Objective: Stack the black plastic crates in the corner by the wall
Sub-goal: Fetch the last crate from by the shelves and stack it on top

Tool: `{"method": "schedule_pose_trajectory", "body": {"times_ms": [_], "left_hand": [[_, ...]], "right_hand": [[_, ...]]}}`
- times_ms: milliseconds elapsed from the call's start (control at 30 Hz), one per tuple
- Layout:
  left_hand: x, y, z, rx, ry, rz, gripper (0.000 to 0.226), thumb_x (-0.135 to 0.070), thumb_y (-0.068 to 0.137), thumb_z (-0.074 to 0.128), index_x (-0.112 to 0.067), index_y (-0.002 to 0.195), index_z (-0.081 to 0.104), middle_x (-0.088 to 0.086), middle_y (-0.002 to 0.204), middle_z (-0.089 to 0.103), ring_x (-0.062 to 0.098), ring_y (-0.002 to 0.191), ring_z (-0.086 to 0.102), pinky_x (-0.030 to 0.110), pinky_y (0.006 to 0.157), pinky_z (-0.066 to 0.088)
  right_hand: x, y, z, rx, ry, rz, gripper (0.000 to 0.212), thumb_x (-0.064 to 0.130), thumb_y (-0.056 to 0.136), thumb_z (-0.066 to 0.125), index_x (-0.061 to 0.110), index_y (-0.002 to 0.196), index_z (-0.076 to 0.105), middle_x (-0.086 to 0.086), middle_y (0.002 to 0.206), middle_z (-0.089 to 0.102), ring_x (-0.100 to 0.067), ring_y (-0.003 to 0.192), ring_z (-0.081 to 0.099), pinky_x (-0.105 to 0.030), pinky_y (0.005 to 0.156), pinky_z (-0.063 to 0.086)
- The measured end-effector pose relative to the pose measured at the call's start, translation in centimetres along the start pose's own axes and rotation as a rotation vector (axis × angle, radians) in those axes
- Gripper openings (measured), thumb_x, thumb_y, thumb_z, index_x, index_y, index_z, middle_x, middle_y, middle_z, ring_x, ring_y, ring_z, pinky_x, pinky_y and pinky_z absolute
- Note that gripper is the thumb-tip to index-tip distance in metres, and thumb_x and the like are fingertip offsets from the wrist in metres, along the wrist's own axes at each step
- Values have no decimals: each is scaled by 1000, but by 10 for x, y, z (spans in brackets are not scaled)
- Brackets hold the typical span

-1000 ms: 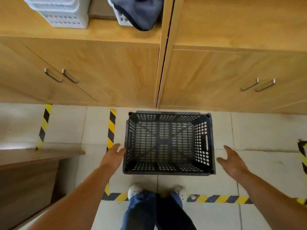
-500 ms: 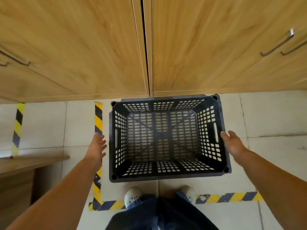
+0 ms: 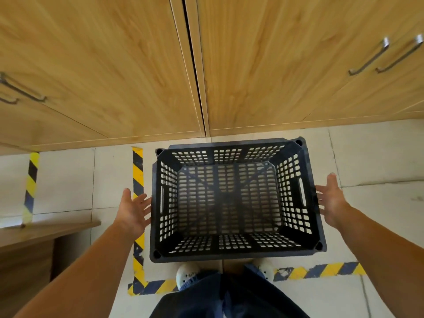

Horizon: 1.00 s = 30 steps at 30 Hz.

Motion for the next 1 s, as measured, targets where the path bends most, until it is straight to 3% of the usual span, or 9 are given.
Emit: {"method": "schedule_pose_trajectory", "body": {"times_ms": [100,267,367,500,567,633,733,900,1000], "left_hand": [[1,-26,3,-3,54,-28,77,-66,92,13,-14,145,33,8,145,44,30,135,37,50,112,22],[1,-89,19,-16,175,-62,75,-64,93,12,-13,144,33,11,142,45,30,130,41,51,104,28],[1,-125,29,-9,211,-78,75,-65,92,13,-14,143,34,10,135,49,28,118,45,49,94,31],[-3,-179,56,24,266,-70,74,-65,92,13,-15,145,32,9,143,44,29,132,38,49,97,30],[-9,-207,74,39,303,-52,74,-64,93,12,-15,145,31,10,147,40,30,136,34,50,105,27],[-17,-236,95,67,342,-34,75,-64,93,11,-14,146,30,11,149,37,30,137,32,50,108,24],[-30,-275,129,96,407,1,75,-64,93,12,-14,144,34,11,147,40,29,135,35,48,106,26],[-46,-332,189,154,546,99,75,-64,92,10,-16,143,37,9,146,41,27,135,36,47,110,23],[-50,-362,226,181,585,145,75,-63,93,9,-14,142,39,10,147,40,28,135,35,47,110,22]], "right_hand": [[-4,-21,-23,24,24,44,84,64,93,10,1,137,43,-23,137,48,-30,104,47,-41,89,35],[-15,-55,-77,34,122,153,91,72,87,14,0,135,45,-20,129,52,-33,112,49,-43,90,38],[-23,-83,-113,24,156,204,92,72,87,14,0,132,47,-19,115,55,-31,103,51,-41,85,40],[-29,-127,-165,-21,222,234,89,71,87,14,0,126,50,-18,99,57,-28,81,52,-35,65,41],[-31,-149,-193,-42,274,237,89,70,89,13,-4,124,50,-19,103,57,-30,89,53,-36,73,42],[-32,-170,-219,-59,312,229,92,70,88,12,-4,128,50,-20,120,55,-30,105,49,-37,86,36],[-31,-203,-256,-76,383,227,94,69,88,8,-4,129,50,-21,138,47,-27,110,43,-36,89,31],[-23,-253,-315,-85,487,209,91,69,89,8,-1,136,42,-18,147,38,-27,134,35,-39,103,27],[-25,-276,-348,-113,561,202,88,70,88,14,2,136,43,-16,146,39,-28,135,34,-42,108,26]]}}
Point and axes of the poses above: each hand's wrist, its own y-axis towards the middle knuckle, its own z-axis out of the palm, x = y × z, the point moved 1 cm from there along y, towards the middle knuckle
